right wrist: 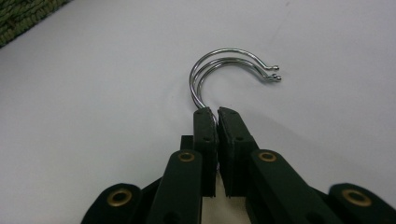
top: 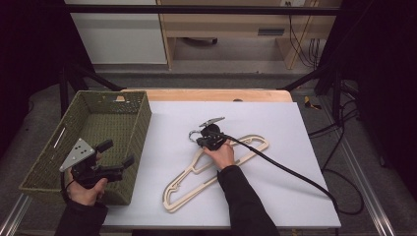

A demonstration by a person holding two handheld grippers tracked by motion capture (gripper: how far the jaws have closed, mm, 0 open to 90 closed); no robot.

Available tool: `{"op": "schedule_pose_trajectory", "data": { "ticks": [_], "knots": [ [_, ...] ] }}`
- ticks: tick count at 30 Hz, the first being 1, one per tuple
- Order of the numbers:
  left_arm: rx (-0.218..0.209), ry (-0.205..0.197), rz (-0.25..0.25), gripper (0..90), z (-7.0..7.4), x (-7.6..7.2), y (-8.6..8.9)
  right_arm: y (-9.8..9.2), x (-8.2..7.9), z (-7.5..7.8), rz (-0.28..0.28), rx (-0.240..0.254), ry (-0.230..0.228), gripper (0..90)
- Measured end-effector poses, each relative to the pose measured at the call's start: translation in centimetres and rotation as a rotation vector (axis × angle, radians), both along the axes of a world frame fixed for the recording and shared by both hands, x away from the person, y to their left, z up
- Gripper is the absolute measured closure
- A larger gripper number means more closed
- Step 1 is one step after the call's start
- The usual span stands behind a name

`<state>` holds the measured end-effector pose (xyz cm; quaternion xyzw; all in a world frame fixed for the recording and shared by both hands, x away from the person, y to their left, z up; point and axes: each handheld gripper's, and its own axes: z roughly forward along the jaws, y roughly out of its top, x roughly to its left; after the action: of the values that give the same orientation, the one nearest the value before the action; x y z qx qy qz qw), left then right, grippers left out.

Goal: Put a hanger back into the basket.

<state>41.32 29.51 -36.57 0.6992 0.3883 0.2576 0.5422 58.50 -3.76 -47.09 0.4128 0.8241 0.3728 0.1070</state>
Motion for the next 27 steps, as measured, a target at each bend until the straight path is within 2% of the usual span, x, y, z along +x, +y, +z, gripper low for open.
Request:
{"op": "schedule_pose_trajectory", "data": {
  "ticks": [6, 17, 24, 27],
  "knots": [
    [0.001, 0.001, 0.001, 5.4, 0.0, 0.0, 0.0, 0.0, -0.1, 0.1, -0.021, 0.01, 0.004, 88.4],
    [0.011, -0.009, -0.015, 5.8, 0.4, -0.4, -0.7, -0.1, -1.2, 1.5, -0.025, 0.03, -0.063, 89.3],
    [0.032, -0.003, -0.056, 6.1, 0.8, -0.7, -2.7, -0.2, -2.0, 2.4, -0.014, 0.048, -0.111, 89.3],
    [0.033, 0.03, -0.094, 6.8, 0.6, -0.3, -4.3, -0.3, -2.4, 2.8, -0.011, 0.055, -0.128, 89.3]
  ]
}}
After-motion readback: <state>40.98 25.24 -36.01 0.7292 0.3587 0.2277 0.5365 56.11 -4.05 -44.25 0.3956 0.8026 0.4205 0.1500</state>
